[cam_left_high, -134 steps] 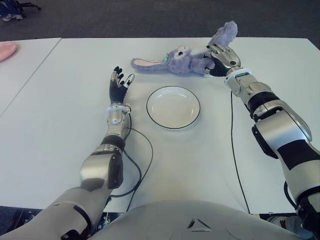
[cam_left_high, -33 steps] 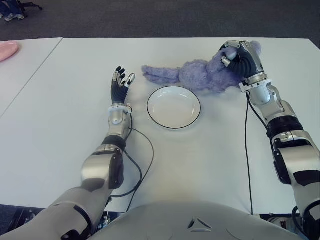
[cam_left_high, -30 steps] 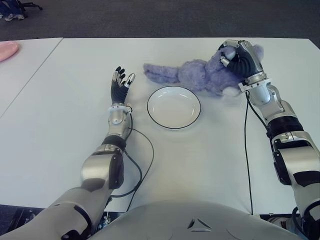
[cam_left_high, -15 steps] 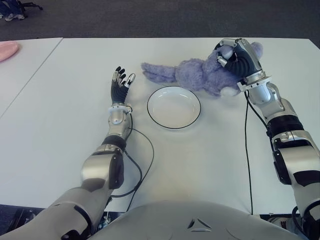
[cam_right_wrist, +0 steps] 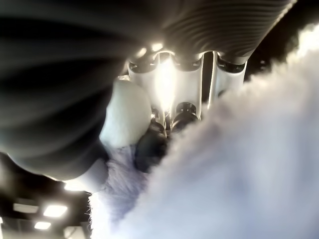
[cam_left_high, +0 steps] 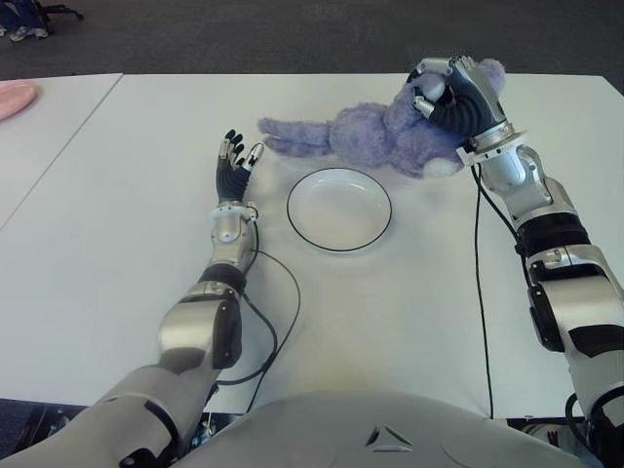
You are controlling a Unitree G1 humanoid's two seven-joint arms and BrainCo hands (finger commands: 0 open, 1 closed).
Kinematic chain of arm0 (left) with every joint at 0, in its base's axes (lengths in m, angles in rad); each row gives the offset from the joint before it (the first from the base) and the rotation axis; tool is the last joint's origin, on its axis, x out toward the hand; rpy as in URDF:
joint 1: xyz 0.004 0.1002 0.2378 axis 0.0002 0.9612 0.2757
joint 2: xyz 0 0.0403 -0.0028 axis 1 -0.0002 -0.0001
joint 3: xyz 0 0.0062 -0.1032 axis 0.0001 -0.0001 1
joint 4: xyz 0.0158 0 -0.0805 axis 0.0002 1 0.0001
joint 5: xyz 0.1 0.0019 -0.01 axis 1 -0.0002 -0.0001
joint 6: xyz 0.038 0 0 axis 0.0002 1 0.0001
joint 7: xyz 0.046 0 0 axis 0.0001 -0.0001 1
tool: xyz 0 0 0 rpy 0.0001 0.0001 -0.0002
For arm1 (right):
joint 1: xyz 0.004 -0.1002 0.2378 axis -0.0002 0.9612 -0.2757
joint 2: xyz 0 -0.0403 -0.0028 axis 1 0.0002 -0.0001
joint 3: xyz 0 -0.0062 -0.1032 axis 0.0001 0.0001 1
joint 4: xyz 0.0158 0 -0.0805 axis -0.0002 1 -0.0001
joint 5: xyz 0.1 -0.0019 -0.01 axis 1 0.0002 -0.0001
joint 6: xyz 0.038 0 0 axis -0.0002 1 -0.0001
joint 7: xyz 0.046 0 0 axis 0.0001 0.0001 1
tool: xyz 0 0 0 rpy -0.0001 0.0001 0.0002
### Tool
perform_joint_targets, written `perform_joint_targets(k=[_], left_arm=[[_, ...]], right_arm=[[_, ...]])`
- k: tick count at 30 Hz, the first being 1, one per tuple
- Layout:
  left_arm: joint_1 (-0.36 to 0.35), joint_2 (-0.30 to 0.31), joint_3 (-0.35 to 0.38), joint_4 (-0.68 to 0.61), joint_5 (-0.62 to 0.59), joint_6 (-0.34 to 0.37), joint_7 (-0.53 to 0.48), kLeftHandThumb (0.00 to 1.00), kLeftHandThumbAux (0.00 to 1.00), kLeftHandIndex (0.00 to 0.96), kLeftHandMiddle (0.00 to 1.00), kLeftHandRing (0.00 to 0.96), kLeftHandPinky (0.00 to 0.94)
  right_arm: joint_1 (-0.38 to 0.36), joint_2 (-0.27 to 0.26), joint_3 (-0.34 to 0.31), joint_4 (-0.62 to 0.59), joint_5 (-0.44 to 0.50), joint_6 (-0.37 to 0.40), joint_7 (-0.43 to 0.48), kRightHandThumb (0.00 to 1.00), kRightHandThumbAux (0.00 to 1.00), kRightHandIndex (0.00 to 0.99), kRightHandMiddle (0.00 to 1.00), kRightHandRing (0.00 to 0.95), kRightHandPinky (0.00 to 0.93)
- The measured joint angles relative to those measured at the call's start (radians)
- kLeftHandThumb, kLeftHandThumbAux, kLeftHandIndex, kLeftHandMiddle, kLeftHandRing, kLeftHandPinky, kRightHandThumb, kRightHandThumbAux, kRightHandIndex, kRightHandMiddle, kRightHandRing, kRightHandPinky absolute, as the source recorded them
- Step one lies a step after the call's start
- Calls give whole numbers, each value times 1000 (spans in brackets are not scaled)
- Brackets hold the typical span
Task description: Put the doll into the plate.
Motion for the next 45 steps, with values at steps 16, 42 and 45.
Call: perform_joint_targets(k=[16, 42, 45], left_arm=[[0, -1, 0, 0, 0, 0, 0, 0, 538, 89, 118, 91, 55], [0, -1, 0, 0, 1, 0, 0, 0, 536, 88, 121, 94, 58], [0, -1, -1, 0, 1, 0, 1, 0, 532, 90, 121, 94, 57]], right_arm=[[-37, 42, 0, -19, 2, -10, 46, 711, 718, 440, 839, 833, 827], [-124, 119, 5, -57, 2, 0, 98, 714, 716, 440, 841, 835, 819], [-123, 132, 5, -63, 3, 0, 109, 714, 716, 440, 840, 834, 825]])
